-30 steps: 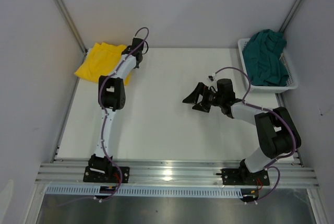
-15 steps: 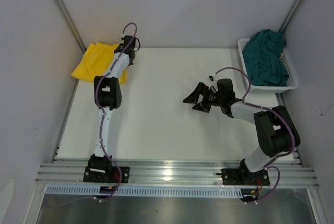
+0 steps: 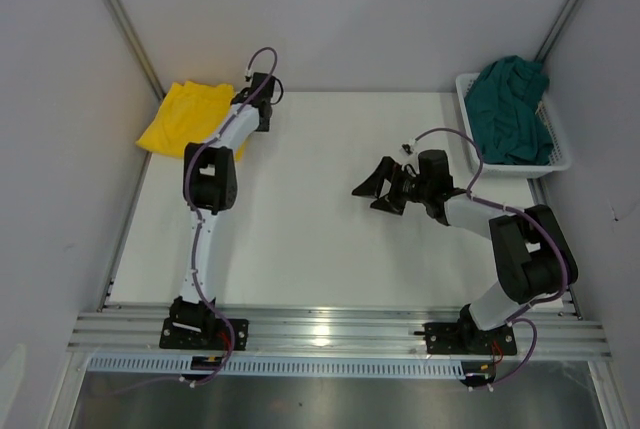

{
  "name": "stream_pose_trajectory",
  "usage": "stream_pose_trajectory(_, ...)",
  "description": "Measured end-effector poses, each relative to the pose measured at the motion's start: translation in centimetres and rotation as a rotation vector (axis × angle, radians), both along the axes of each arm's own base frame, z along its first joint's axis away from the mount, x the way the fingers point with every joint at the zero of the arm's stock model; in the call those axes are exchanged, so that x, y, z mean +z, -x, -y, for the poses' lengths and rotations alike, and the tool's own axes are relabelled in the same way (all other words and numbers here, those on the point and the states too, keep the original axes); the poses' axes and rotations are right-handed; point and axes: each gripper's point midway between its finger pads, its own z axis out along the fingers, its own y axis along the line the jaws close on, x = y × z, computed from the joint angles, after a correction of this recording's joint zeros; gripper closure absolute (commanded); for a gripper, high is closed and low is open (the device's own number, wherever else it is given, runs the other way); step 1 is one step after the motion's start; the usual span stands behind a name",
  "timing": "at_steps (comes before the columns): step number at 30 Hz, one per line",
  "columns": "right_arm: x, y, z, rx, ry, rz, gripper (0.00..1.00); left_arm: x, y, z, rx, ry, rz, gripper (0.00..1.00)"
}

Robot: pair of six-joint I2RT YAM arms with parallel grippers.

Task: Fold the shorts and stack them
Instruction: Neatly place the folded shorts to the corner, then grab the shorts from the pile

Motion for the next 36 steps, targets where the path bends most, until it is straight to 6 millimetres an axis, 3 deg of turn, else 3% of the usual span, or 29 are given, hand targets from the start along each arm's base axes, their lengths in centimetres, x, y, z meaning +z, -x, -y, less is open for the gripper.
stream_pose_trajectory(1, 0.2, -0.1, 0.2, -0.004, 0.0, 0.004, 0.01, 0.4, 0.5, 0.4, -0.001, 0.007, 0.005, 0.35)
stream_pose_trajectory(2, 0.4, -0.2, 0.3, -0.009, -0.001, 0.011, 0.01, 0.9, 1.0, 0.7, 0.0, 0.011, 0.006, 0.24)
stream_pose_trajectory(3, 0.7, -0.3, 0.6, -0.014, -0.001, 0.017, 0.0, 1.6, 1.4, 0.9, -0.001, 0.013, 0.016, 0.2)
stream_pose_trajectory(8, 2.8, -1.7, 2.0, -0.053, 0.048, 0.057, 0.0, 8.5, 2.6, 3.5, -0.012, 0.068, 0.137, 0.01)
stream_pose_trajectory(11, 5.9, -3.4, 3.1, -0.098, 0.101, 0.13, 0.01, 13.8, 4.5, 5.4, -0.017, 0.133, 0.239, 0.01)
stream_pose_trajectory(15, 10.6, -5.5, 5.6, -0.193, 0.171, 0.247, 0.0, 17.4, 9.3, 6.2, -0.016, 0.187, 0.32, 0.01)
stream_pose_trajectory(18, 13.7, -7.3, 9.3, -0.318, 0.243, 0.305, 0.0, 18.1, 12.8, 6.4, -0.027, 0.257, 0.362, 0.01)
stream_pose_trajectory(21, 15.5, -9.2, 14.7, -0.479, 0.293, 0.317, 0.01, 17.9, 16.3, 6.4, -0.035, 0.354, 0.392, 0.01)
stream_pose_trajectory(24, 15.7, -10.6, 20.2, -0.632, 0.304, 0.285, 0.01, 17.3, 19.6, 6.6, -0.045, 0.442, 0.418, 0.01)
stream_pose_trajectory(27, 14.3, -12.0, 25.7, -0.799, 0.307, 0.204, 0.01, 17.3, 22.7, 7.6, -0.069, 0.522, 0.452, 0.01)
stream_pose_trajectory(29, 12.8, -13.2, 27.4, -0.847, 0.337, 0.163, 0.0, 17.5, 24.2, 8.3, -0.091, 0.56, 0.464, 0.01)
stream_pose_trajectory(32, 11.1, -15.9, 28.2, -0.855, 0.378, 0.132, 0.0, 18.1, 26.0, 9.2, -0.125, 0.603, 0.484, 0.01)
stream_pose_trajectory(36, 9.3, -20.1, 29.5, -0.859, 0.42, 0.111, 0.01, 17.3, 28.8, 9.4, -0.166, 0.63, 0.48, 0.01)
